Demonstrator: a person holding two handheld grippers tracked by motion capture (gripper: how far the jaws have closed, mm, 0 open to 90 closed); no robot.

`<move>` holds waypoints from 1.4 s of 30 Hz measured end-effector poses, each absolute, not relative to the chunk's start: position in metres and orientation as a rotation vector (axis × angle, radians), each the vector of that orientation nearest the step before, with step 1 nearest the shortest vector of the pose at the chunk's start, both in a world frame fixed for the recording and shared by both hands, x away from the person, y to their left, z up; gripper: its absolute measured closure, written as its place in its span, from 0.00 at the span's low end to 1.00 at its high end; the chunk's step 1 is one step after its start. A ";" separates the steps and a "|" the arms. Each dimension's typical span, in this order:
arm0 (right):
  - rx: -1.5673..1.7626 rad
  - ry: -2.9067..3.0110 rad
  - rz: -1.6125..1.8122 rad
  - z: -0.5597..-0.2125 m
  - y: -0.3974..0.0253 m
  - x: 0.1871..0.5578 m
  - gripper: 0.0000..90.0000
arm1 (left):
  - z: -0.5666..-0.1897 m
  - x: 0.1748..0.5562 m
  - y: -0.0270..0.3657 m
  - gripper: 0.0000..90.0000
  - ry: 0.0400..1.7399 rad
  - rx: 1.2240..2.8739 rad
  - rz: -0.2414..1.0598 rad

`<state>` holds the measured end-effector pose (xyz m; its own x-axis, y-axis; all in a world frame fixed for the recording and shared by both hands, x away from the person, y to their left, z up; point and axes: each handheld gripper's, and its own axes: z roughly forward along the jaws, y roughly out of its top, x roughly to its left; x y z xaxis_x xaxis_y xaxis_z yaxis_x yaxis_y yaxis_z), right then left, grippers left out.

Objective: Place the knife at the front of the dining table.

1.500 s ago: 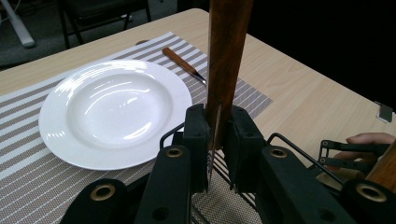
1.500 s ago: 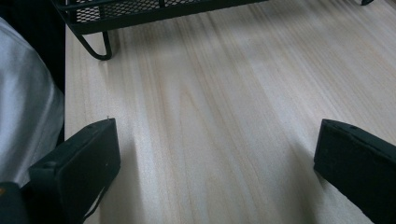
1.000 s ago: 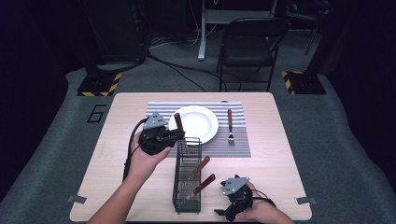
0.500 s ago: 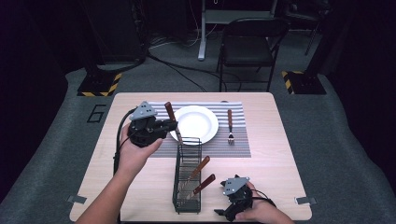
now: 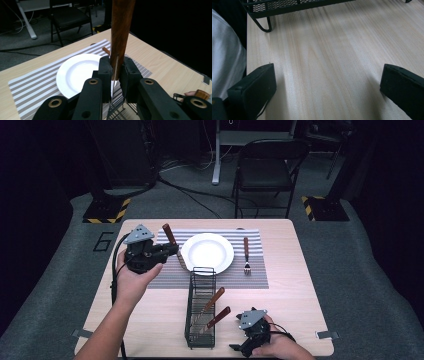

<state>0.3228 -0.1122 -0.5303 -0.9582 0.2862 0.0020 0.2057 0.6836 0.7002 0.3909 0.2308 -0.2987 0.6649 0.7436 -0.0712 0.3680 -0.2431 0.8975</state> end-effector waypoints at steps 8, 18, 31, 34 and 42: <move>0.411 2.781 1.137 -0.530 -0.112 0.323 0.00 | -0.313 0.398 0.247 0.88 0.952 1.839 0.492; 0.407 2.783 1.137 -0.530 -0.112 0.323 0.00 | -0.336 0.407 0.263 0.88 1.045 1.846 0.517; 0.407 2.783 1.137 -0.530 -0.112 0.323 0.00 | -0.369 0.418 0.272 0.88 1.135 1.868 0.532; 0.407 2.783 1.137 -0.530 -0.112 0.323 0.00 | -0.378 0.422 0.274 0.88 1.156 1.874 0.543; 0.408 2.783 1.138 -0.530 -0.112 0.323 0.00 | -0.397 0.430 0.280 0.89 1.205 1.876 0.525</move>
